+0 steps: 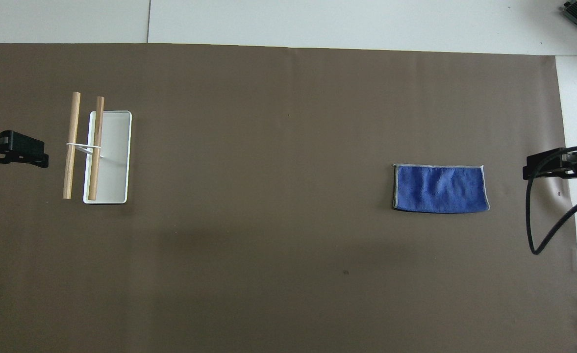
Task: Right arm passes towel to left arm to hang
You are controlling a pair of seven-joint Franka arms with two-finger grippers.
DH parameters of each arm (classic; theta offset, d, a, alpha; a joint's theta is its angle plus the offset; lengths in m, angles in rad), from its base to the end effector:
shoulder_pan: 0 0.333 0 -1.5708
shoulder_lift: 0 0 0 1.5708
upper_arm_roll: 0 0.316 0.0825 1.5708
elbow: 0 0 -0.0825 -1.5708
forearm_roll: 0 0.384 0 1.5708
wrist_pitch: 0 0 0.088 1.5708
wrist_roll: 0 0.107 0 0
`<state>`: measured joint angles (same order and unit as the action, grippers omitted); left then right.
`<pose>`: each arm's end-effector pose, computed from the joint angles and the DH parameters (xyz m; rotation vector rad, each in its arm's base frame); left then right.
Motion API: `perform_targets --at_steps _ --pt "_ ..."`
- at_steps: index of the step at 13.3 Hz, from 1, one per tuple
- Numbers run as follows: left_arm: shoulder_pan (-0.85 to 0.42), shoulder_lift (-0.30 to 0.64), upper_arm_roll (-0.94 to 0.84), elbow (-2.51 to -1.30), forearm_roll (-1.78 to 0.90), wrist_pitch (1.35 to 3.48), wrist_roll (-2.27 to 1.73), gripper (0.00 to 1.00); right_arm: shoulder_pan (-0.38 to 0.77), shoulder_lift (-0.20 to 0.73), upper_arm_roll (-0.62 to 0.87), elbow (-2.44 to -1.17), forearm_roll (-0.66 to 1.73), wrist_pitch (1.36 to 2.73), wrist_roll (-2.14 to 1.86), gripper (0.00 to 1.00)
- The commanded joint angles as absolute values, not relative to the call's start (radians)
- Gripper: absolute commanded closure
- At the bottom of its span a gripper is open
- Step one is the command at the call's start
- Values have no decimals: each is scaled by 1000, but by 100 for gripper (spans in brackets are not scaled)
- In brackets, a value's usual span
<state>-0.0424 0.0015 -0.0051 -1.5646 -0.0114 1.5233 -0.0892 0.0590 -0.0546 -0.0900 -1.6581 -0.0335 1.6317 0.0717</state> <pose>0.5492 -0.0274 0.6225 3.1317 0.0648 -0.0681 0.5423 -0.0215 0.6184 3.1093 -0.1573 0.0445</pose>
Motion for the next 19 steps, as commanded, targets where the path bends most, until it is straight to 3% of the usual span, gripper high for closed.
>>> perform_targets --at_steps 1,5,13,19 --pt "-40 -20 -3 -1585 -20 1516 -91 0 54 -60 -84 -1756 -28 1756 72 0" --pt "-40 -20 -3 -1585 -20 1516 -91 0 55 -34 -84 -1975 -18 2044 32 0" --pt "-40 -20 -3 -1583 -20 1514 -92 0 54 97 -81 -2236 27 2477 -18 0" --pt "-40 -20 -2 -1585 -20 1516 -91 0 41 156 -81 -2279 61 2571 -109 0"
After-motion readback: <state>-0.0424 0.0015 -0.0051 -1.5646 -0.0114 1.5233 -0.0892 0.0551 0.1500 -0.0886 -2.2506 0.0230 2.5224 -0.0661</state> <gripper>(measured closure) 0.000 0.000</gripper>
